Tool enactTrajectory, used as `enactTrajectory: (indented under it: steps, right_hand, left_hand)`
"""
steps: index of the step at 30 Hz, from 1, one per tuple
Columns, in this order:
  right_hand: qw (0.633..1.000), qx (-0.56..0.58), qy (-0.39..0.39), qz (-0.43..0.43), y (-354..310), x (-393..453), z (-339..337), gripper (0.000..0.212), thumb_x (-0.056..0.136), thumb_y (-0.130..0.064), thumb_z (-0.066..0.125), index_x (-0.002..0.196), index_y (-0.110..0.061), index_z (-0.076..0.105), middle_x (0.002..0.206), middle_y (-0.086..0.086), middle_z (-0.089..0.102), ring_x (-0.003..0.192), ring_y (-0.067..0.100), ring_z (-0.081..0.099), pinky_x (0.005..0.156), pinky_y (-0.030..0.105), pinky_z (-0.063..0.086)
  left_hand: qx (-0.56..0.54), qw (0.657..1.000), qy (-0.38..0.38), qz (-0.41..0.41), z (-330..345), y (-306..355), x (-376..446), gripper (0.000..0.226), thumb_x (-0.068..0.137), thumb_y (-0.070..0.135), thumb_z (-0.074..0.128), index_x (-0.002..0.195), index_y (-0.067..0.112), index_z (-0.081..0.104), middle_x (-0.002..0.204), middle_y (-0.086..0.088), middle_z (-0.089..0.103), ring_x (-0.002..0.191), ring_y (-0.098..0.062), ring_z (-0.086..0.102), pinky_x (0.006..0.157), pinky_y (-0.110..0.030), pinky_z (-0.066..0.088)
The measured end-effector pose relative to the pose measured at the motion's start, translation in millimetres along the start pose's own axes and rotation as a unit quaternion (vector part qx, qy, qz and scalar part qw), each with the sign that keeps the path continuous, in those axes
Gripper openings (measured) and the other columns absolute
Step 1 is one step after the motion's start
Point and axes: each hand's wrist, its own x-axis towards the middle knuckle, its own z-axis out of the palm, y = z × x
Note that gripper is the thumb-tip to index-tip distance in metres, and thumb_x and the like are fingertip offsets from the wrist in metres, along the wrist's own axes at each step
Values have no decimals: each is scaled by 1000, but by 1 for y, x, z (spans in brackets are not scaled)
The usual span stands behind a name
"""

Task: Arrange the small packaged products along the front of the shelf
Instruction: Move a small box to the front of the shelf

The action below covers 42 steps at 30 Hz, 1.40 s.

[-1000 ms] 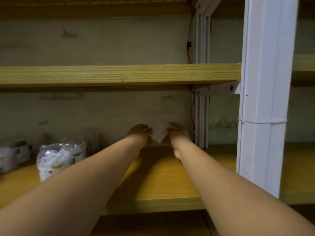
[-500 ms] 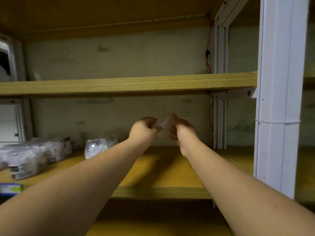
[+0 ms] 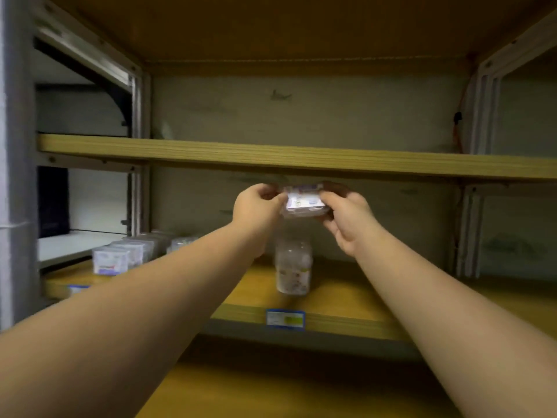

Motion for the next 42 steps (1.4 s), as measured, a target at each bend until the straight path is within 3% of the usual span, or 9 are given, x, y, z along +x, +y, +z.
enactTrajectory:
  steps: [3, 11, 19, 23, 28, 34, 38, 40, 42]
  right_hand:
    - [999, -35, 9, -20, 21, -14, 66, 14, 93, -8, 65, 106, -13, 65, 107, 14, 73, 91, 22, 72, 89, 38, 58]
    - [979, -186, -1, -80, 75, -51, 206, 27, 94, -17, 65, 121, -16, 67, 112, -1, 70, 100, 11, 67, 90, 31, 57]
    - [967, -244, -48, -46, 115, -66, 263, 22, 94, -17, 64, 115, -19, 67, 110, -2, 69, 101, 14, 66, 88, 35, 58]
    - [968, -242, -47, -49, 133, -71, 273, 20, 95, -15, 62, 114, -23, 64, 103, -9, 64, 93, 6, 61, 68, 18, 51]
    - [965, -240, -84, -65, 146, -72, 289, 28, 95, -12, 62, 121, -22, 68, 114, -7, 69, 104, 10, 65, 88, 27, 57]
    - [949, -273, -119, -100, 153, -74, 306, 38, 94, -13, 65, 131, -19, 60, 123, -6, 63, 103, 4, 57, 61, 2, 42]
    - [953, -272, -134, -9, 164, -75, 304, 46, 95, -19, 63, 139, -18, 47, 126, -1, 61, 106, 14, 62, 74, 20, 53]
    - [947, -288, -137, 29, 170, -73, 301, 37, 95, -20, 63, 130, -17, 54, 122, 2, 67, 102, 18, 67, 83, 36, 59]
    - [950, -283, -125, 36, 175, -70, 298, 27, 94, -16, 64, 121, -16, 60, 113, 5, 69, 97, 19, 69, 80, 36, 61]
  left_hand:
    - [-19, 1000, 13, -16, -66, -6, 14, 26, 91, 16, 67, 117, 13, 69, 106, -6, 73, 95, -20, 72, 85, -36, 60]
    - [-12, 997, 69, -29, -221, -25, 31, 29, 94, 17, 64, 123, 19, 67, 109, 1, 71, 95, -13, 69, 75, -28, 59]
    - [-10, 995, 70, -64, -300, -52, 33, 29, 92, 17, 65, 121, 20, 69, 107, -2, 74, 96, -17, 72, 81, -36, 61]
    - [12, 995, 70, -66, -317, -62, 28, 23, 92, 17, 67, 115, 16, 68, 107, -4, 71, 97, -19, 70, 80, -34, 60]
    - [59, 994, -31, -86, -333, -73, 19, 51, 89, 17, 72, 136, 19, 53, 122, -4, 63, 107, -23, 67, 83, -37, 61]
    - [85, 986, -98, -107, -342, -82, 7, 30, 96, 18, 62, 125, 16, 58, 108, -5, 74, 91, -17, 75, 79, -36, 62]
    - [-50, 983, -64, -167, -343, -87, 11, 26, 95, 19, 62, 118, 7, 56, 117, -14, 68, 94, -27, 75, 81, -40, 62]
    - [-86, 976, -70, -187, -342, -88, 13, 26, 96, 18, 62, 118, 6, 56, 118, -15, 68, 95, -29, 75, 84, -42, 61]
    - [-77, 975, -80, -191, -341, -89, 13, 30, 96, 18, 62, 123, 6, 54, 116, -15, 70, 94, -29, 75, 85, -46, 60]
